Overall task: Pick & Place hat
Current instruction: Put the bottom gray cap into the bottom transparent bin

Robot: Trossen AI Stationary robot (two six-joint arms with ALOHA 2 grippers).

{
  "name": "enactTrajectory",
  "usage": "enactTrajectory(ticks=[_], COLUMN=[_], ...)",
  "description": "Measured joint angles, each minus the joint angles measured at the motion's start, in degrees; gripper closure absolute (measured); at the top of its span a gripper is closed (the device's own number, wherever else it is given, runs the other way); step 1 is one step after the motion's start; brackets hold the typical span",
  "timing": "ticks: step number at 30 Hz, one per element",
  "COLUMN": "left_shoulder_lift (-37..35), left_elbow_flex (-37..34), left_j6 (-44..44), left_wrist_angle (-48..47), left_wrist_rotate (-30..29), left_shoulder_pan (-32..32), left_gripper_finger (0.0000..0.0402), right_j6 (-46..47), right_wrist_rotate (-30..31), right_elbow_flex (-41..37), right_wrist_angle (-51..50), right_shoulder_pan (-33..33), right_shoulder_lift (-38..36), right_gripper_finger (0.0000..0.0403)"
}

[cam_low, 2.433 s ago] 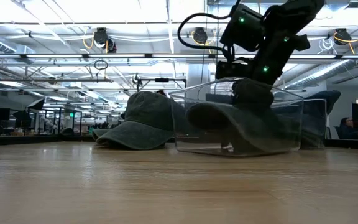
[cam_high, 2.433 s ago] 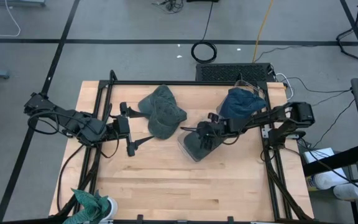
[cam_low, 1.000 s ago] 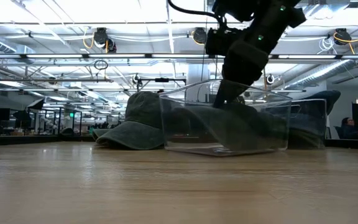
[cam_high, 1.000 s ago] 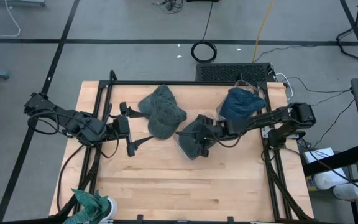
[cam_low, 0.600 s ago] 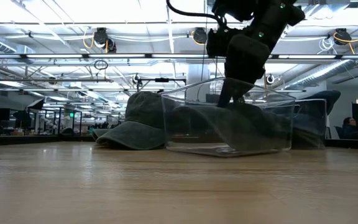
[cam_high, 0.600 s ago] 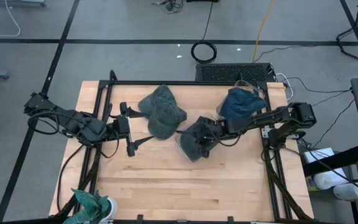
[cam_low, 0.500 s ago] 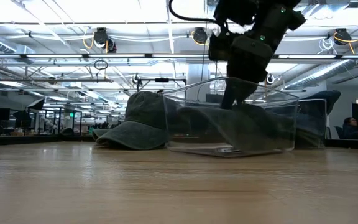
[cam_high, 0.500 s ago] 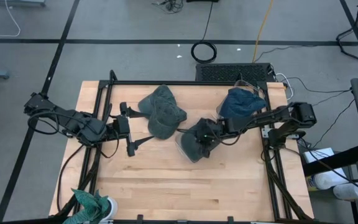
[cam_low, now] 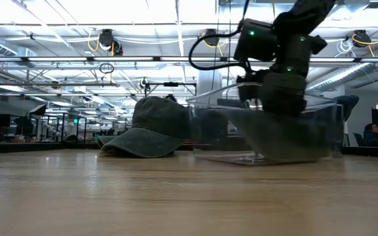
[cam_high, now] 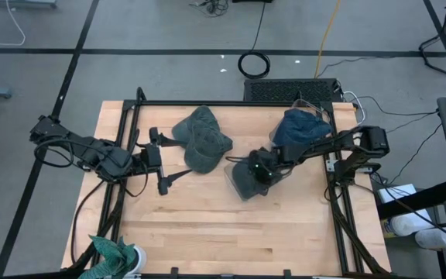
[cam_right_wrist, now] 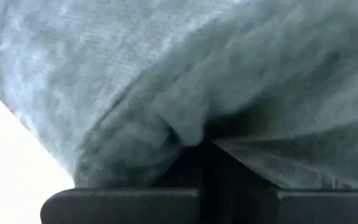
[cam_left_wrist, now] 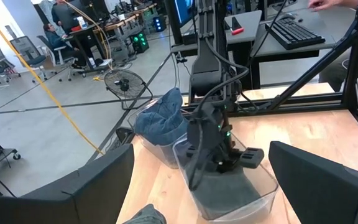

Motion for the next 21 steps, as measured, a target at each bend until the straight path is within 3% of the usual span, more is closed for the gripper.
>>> enactTrajectory(ticks=[8,15,21], left_shoulder_lift=[0.0,0.0,0.0], left_elbow_flex=[0.0,0.0,0.0], left_j6=[0.0,0.0,0.0], left_wrist_angle=[-0.04,-0.04,-0.03], left_wrist_rotate=[0.16,0.18,0.2], left_shoulder_pan=[0.02,0.02,0.01], left_gripper_finger=[0.0023,0.0023,0.0023], right_j6=[2.11,4.78,4.27], right_wrist_rotate=[1.71,10.36,9.81], right_elbow_flex=[-0.05,-0.14,-0.09], right_wrist_angle=[-0.24,-0.08,1.4], right_shoulder_pan=[-0.01,1.11,1.78], right_shoulder_lift=[-5.6,-12.72,-16.77], right_gripper_finger=[0.0403,0.0403,0.0403])
